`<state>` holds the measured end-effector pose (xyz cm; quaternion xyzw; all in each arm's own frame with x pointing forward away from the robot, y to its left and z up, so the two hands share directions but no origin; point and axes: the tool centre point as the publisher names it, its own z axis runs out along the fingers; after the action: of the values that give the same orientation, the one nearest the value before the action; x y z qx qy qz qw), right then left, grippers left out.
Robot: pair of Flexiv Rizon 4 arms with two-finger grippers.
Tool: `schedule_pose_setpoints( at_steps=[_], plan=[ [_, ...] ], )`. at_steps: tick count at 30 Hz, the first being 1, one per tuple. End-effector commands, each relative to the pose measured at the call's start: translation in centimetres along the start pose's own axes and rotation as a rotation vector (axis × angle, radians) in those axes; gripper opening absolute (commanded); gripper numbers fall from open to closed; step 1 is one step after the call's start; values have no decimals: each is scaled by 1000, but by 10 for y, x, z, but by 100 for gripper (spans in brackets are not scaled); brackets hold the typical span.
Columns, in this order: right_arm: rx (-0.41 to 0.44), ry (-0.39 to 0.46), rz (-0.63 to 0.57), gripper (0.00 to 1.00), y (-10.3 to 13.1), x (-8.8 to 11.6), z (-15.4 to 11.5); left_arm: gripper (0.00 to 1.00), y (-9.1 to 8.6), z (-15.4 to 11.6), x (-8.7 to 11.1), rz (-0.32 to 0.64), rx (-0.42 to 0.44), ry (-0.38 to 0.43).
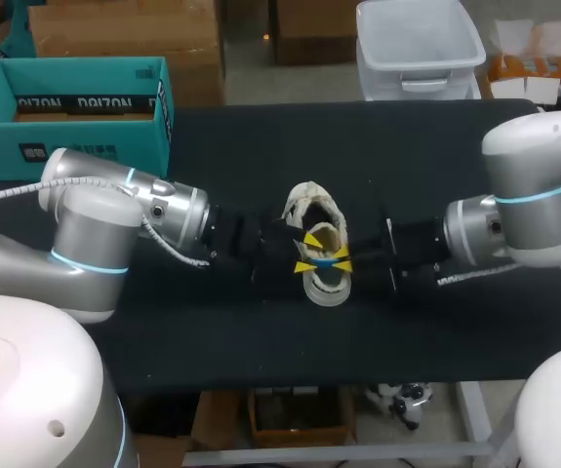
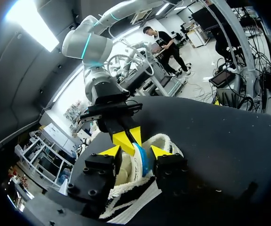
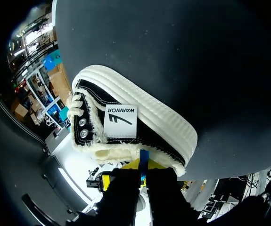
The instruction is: Open the shoe tongue, take the insole out of the shoe, put the insole back into the shoe, and pack the shoe into the shoebox
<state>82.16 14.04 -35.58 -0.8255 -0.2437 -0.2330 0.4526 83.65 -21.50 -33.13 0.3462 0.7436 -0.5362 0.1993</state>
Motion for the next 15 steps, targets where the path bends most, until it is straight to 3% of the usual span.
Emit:
schedule_pose_setpoints(
  at_steps=[1, 15],
  plan=[
    [-21, -34, -1, 0, 2, 3, 7, 100, -9, -21, -5, -14, 8, 26],
    [-188, -172, -49, 0, 7, -16, 26, 100, -21, -81, -32, -197, -9, 75]
  ],
)
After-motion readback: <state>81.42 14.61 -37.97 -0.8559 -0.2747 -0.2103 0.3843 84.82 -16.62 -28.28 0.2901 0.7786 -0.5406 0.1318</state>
